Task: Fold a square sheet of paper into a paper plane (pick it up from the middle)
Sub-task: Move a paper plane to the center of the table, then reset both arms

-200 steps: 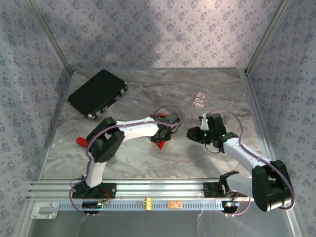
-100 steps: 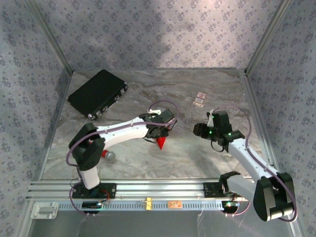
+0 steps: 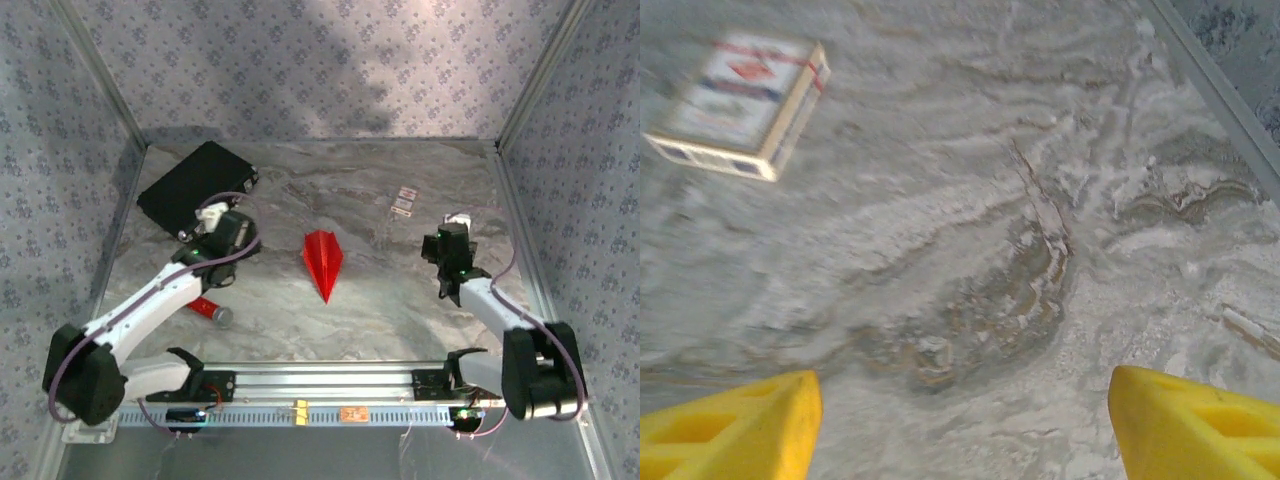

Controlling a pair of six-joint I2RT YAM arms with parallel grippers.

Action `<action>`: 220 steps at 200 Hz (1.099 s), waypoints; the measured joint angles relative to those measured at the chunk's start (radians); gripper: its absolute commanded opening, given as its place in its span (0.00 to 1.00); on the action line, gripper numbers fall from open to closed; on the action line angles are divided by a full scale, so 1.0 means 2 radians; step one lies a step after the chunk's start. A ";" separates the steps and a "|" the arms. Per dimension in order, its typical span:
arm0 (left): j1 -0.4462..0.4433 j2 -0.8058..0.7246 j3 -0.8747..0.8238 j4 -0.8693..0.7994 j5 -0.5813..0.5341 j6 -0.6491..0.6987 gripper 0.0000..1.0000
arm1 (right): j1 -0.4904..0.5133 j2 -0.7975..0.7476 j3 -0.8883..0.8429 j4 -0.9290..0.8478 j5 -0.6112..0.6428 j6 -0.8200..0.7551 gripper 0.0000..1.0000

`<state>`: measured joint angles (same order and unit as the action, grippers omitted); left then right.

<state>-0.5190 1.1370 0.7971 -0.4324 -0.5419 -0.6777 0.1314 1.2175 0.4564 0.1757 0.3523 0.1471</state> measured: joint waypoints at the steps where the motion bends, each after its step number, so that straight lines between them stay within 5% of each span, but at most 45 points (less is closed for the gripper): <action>1: 0.003 -0.002 -0.002 0.002 0.000 0.002 1.00 | 0.000 0.002 -0.001 0.003 0.000 -0.001 0.76; 27: 0.084 -0.058 -0.060 0.054 -0.015 0.073 1.00 | -0.023 0.054 -0.025 0.088 -0.027 -0.045 0.74; 71: 0.149 -0.104 -0.183 0.214 -0.001 0.214 1.00 | -0.061 0.135 -0.035 0.264 -0.114 -0.088 0.71; 75: 0.158 -0.102 -0.190 0.223 0.006 0.221 1.00 | -0.063 0.142 -0.036 0.266 -0.119 -0.088 0.94; 83: 0.173 -0.095 -0.198 0.241 0.017 0.231 1.00 | -0.068 0.148 -0.038 0.268 -0.129 -0.089 0.99; 204: 0.253 0.176 -0.220 0.611 0.154 0.306 1.00 | -0.078 0.151 -0.038 0.293 -0.145 -0.091 0.99; 220: 0.265 0.199 -0.219 0.612 0.179 0.307 1.00 | -0.078 0.150 -0.038 0.293 -0.146 -0.091 0.99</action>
<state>0.0116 1.5349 0.3595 0.7918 -0.1841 -0.0635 -0.0242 1.5185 0.3813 0.7609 0.0593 -0.0341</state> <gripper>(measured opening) 0.997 0.990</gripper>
